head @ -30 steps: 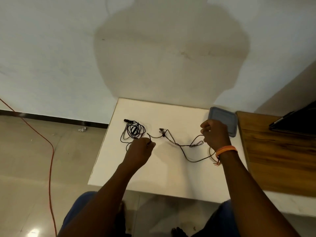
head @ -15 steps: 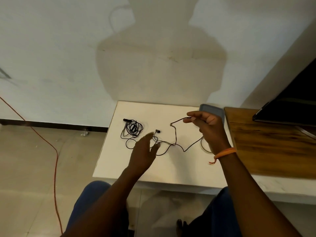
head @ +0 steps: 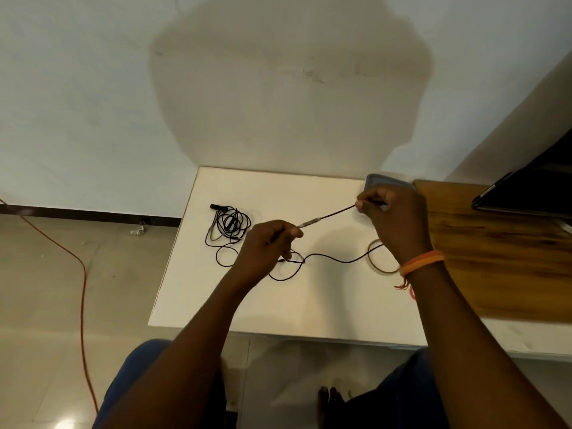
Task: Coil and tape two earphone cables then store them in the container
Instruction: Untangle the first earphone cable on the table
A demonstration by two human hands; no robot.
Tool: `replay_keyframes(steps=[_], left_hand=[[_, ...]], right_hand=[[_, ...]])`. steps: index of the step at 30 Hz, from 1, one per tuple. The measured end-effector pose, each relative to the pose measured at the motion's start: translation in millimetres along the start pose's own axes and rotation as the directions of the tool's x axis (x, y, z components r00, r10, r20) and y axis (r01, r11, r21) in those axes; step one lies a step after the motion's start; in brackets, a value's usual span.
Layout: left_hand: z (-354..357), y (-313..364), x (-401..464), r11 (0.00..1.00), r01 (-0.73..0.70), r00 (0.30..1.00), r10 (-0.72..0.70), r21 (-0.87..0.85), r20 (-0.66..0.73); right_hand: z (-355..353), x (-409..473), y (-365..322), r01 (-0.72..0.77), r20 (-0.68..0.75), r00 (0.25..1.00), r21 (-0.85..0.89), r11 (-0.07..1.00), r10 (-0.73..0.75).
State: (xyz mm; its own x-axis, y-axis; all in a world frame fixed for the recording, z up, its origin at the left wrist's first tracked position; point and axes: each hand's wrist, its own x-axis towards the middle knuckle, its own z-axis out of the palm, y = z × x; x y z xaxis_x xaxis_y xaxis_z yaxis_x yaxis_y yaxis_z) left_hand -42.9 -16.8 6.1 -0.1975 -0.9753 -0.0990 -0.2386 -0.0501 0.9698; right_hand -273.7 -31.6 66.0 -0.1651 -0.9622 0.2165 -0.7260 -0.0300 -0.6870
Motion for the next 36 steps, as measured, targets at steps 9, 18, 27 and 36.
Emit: replay_keyframes(steps=[9,18,27,36], left_hand=[[6.8,7.9,21.5,0.997,-0.070,0.997,0.071,-0.037,0.016],[-16.1,0.6,37.4,0.989,-0.068,0.992,0.081,0.130,-0.097],[-24.7,-11.3,35.4,0.968,-0.007,1.000,0.007,0.252,0.004],[-20.5,-10.5,34.6,0.985,0.038,0.999,-0.038,0.170,-0.004]], right_hand=[[38.4,12.0,-25.0,-0.083,0.577,0.807,-0.098,0.992,0.125],[37.9,20.7,-57.4,-0.291,0.675,0.735,0.232,0.928,0.061],[35.2,43.8,-17.9,-0.038,0.050,0.998,-0.044,0.998,0.040],[38.7,44.8,-20.5,-0.149,-0.047,0.987,0.119,0.982,0.155]])
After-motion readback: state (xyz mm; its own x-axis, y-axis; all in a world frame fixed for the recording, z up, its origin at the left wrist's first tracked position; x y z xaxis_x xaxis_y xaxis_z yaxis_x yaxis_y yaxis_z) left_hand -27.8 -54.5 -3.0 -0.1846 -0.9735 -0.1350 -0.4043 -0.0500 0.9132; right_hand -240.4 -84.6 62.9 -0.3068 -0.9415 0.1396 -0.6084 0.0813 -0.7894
